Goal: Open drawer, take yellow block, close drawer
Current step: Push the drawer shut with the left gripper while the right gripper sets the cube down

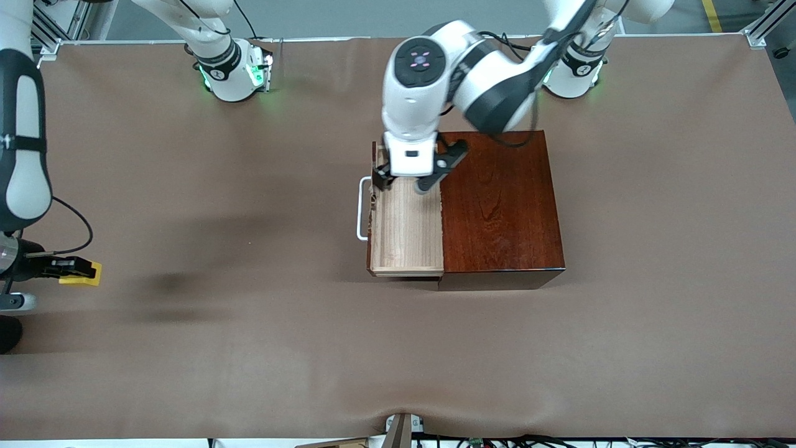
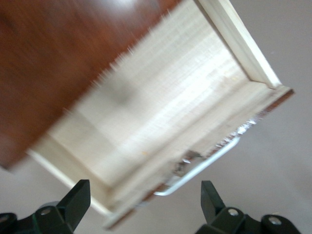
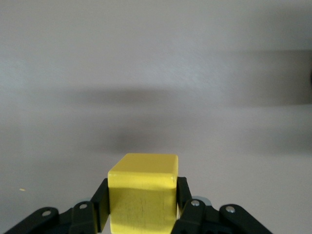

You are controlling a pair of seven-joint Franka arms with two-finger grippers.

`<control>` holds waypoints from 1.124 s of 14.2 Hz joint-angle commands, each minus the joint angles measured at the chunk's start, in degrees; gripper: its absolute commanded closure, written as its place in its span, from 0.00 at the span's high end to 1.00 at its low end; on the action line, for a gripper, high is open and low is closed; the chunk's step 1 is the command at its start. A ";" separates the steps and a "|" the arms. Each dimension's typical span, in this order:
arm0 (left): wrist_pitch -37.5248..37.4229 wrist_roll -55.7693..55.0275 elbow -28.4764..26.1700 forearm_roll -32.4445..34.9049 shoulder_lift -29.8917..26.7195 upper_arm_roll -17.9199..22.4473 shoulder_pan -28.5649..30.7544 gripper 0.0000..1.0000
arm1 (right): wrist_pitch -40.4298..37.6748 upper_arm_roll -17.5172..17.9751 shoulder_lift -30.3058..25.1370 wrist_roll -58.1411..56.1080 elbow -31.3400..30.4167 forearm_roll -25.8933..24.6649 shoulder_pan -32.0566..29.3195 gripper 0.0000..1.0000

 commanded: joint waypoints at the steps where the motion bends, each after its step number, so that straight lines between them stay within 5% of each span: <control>1: 5.96 -11.34 4.70 2.59 6.34 2.50 -4.89 1.00 | 2.61 1.41 1.16 -1.79 -0.16 -0.71 -2.62 0.12; 3: 9.49 -16.72 4.88 2.60 8.28 4.61 -7.61 1.00 | 9.11 1.41 3.53 -7.03 0.01 -0.27 -3.06 0.12; 6: 11.26 -26.64 7.51 2.60 11.00 5.58 -9.29 1.00 | 8.44 1.41 4.16 -9.52 -2.43 -0.09 -6.22 0.11; 16: 11.17 -39.51 8.05 2.68 14.97 6.37 -9.38 1.00 | 16.06 1.59 -10.25 -20.06 -30.56 -0.09 -17.03 0.01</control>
